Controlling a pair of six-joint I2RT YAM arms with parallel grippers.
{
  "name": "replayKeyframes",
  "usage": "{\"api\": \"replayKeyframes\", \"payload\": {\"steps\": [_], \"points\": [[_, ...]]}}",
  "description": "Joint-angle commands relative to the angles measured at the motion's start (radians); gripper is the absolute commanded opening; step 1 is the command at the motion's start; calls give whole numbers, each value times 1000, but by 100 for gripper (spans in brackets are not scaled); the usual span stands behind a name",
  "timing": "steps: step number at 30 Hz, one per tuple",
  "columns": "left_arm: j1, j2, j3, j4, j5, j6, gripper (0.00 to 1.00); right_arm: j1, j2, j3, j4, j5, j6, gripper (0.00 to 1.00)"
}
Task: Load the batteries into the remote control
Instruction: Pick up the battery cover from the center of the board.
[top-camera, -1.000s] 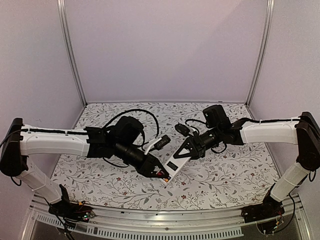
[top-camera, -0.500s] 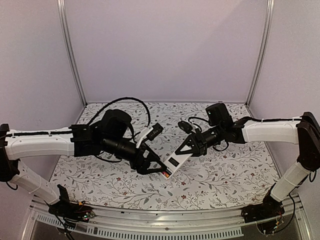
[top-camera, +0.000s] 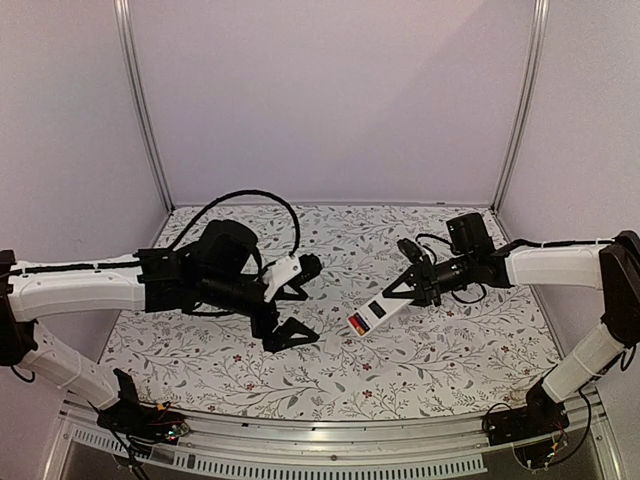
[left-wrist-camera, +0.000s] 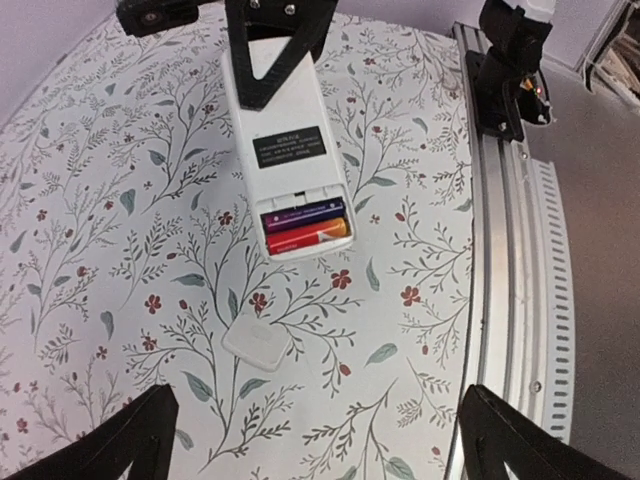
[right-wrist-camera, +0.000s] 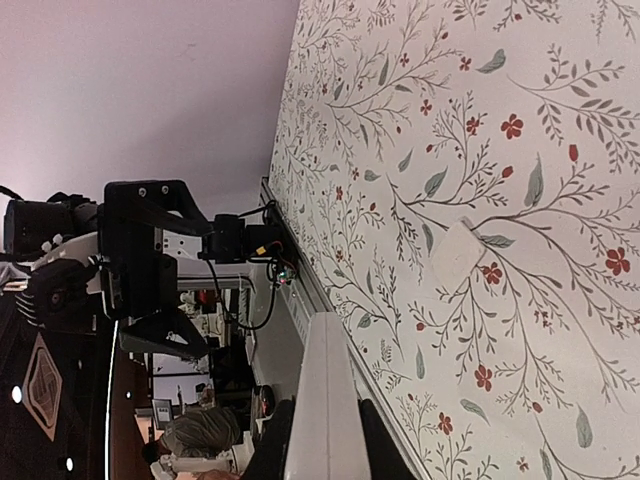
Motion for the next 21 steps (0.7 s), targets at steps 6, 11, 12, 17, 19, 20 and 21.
{"api": "replayKeyframes", "payload": {"steps": [6, 11, 12, 17, 19, 20, 21], "points": [[27, 243, 121, -80, 83, 480, 97, -105, -63, -92, 11, 49, -41, 0], [29, 387, 221, -134, 107, 571, 95, -147, -92, -121, 9, 46, -50, 0], [29, 414, 233, -141, 105, 585, 95, -151, -95, -126, 8, 47, -52, 0], [31, 505, 279, -149, 91, 631, 98, -171, -111, -145, 7, 45, -60, 0], [33, 542, 302, -157, 73, 657, 98, -175, -112, -147, 7, 40, -61, 0], [33, 566, 321, -172, 62, 670, 98, -175, -112, -147, 7, 39, -61, 0], [35, 587, 339, -189, 55, 680, 97, -175, -113, -147, 7, 40, -61, 0]]}}
